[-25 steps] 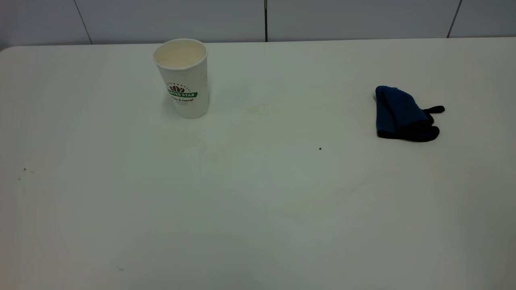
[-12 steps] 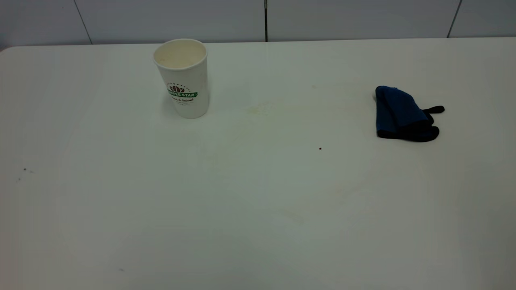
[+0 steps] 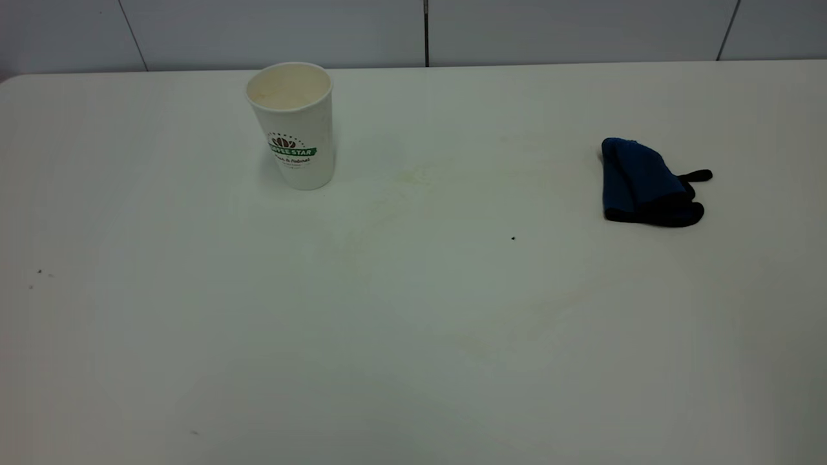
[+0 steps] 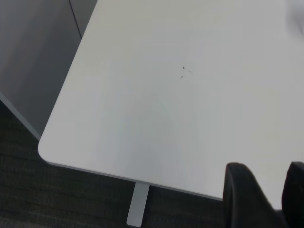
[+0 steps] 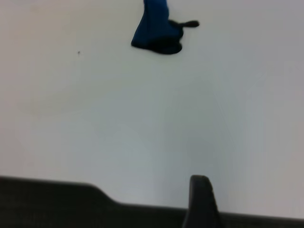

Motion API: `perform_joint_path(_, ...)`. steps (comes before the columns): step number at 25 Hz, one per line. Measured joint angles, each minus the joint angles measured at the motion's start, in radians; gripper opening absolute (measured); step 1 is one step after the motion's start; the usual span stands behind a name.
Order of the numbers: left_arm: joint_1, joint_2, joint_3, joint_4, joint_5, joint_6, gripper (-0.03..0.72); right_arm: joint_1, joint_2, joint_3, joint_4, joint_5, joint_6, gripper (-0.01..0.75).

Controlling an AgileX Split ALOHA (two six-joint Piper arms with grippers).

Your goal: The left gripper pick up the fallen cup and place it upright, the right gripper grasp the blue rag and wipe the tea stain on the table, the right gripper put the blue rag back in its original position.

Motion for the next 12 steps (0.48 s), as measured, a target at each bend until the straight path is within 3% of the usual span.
perform_joint_path(12,0.000,0.000,0.000,0.000,0.000,0.000,0.241,-0.048,-0.089,0.000,0.000,0.001,0.001,0.564)
